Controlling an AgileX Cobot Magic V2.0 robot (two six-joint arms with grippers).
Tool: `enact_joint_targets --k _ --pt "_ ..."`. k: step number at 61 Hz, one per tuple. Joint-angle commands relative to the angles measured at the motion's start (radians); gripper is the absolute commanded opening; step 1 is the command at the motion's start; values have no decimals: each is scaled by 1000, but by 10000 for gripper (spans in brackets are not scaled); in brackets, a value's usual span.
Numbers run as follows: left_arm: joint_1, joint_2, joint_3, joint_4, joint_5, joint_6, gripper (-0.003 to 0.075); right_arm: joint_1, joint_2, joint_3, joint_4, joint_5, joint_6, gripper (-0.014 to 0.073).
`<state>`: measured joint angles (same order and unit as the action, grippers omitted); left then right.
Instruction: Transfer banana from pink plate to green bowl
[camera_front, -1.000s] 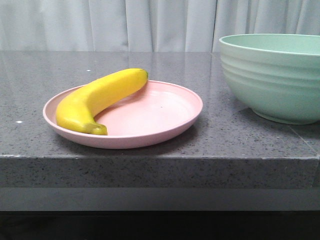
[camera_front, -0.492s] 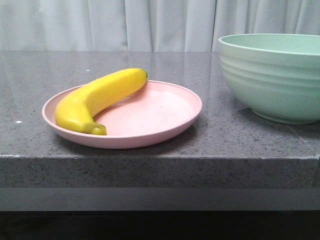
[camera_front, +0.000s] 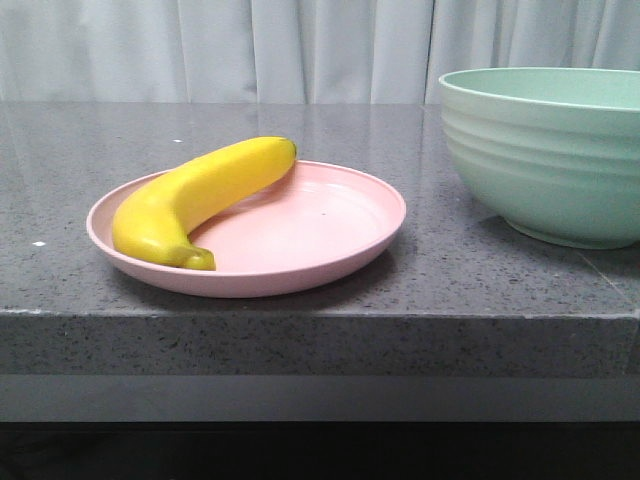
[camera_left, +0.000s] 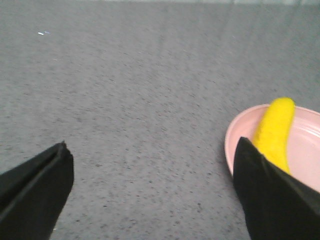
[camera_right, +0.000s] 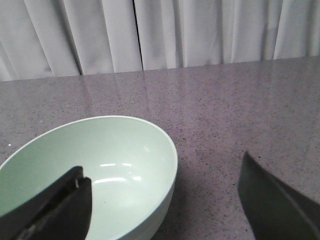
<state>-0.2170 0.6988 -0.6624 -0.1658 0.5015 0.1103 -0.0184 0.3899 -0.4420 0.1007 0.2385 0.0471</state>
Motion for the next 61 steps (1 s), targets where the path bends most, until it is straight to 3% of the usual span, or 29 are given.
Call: enact_joint_targets --k 1,16,23,38,61 --pt "-97 121 -103 -15 -9 5 606 -7 12 -39 4 -74 -7 611" --pt "-320 419 -250 -13 46 -74 581 -7 12 -39 4 -71 -7 611" --pt "-367 534 -317 -11 83 -110 574 -7 12 -39 4 -64 -7 611" --pt "-382 710 -436 -12 245 -129 564 -7 12 -39 4 -63 -7 611" --pt "-382 788 -451 -15 246 -129 563 -7 12 -39 4 -66 -7 611"
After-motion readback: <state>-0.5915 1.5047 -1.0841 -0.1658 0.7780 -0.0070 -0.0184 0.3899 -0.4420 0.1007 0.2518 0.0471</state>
